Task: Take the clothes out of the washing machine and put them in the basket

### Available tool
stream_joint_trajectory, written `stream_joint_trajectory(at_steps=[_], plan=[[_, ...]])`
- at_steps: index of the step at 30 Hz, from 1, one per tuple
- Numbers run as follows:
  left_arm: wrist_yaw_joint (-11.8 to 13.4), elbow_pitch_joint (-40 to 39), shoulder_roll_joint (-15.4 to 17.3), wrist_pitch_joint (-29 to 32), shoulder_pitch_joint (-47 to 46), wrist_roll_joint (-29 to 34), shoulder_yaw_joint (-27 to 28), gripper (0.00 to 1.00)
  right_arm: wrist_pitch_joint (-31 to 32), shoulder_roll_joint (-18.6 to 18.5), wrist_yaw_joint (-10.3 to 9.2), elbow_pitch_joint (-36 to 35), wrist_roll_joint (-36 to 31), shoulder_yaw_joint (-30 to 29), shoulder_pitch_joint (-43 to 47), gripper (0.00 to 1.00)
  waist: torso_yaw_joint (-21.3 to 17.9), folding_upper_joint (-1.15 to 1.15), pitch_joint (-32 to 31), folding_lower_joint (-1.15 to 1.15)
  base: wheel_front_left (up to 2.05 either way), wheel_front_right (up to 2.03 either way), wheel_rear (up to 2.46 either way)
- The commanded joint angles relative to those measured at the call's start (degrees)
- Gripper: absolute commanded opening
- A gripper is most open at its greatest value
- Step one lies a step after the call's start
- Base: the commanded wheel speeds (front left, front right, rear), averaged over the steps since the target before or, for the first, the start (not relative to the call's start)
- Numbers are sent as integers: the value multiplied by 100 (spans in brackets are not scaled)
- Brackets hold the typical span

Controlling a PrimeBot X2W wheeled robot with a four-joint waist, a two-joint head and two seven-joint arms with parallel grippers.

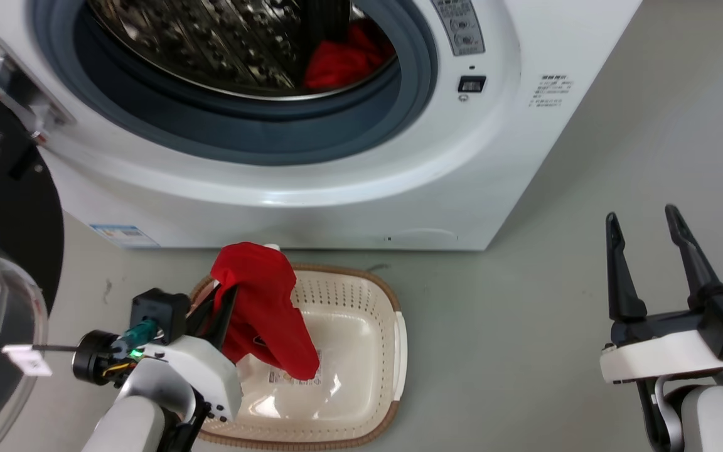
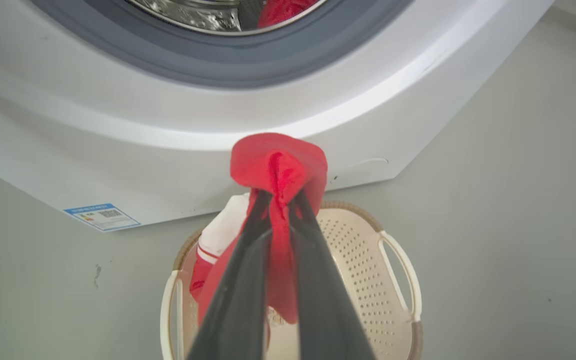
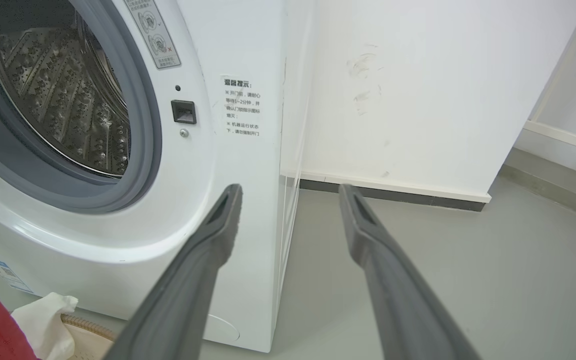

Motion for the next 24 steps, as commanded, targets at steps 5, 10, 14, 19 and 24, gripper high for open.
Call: stream_joint_trajectory(at_steps=[5,10,14,19,24], plan=[[-125,1071,-101,-201,-639,192,-262,0,-12,1,-6,-115,-75,0,-301,100,-133,0,773,0,0,0,0],[-182,2226,-190,-488,-1334,372,-437,0,-11,2,-6,-248,-91,30,-552,100,-267,0,1488,0,0,0,0],[-254,3125,-290,-710,-1918,470,-594,0,-12,2,-6,-341,-58,59,-751,100,-362,0,1998,0,0,0,0],[-290,4144,-449,-956,-2586,520,-713,0,-12,3,-6,-463,-38,99,-943,100,-457,0,2539,0,0,0,0],[-219,5057,-641,-1159,-3138,483,-707,0,-12,2,-6,-571,-11,110,-1053,100,-518,0,2903,0,0,0,0]])
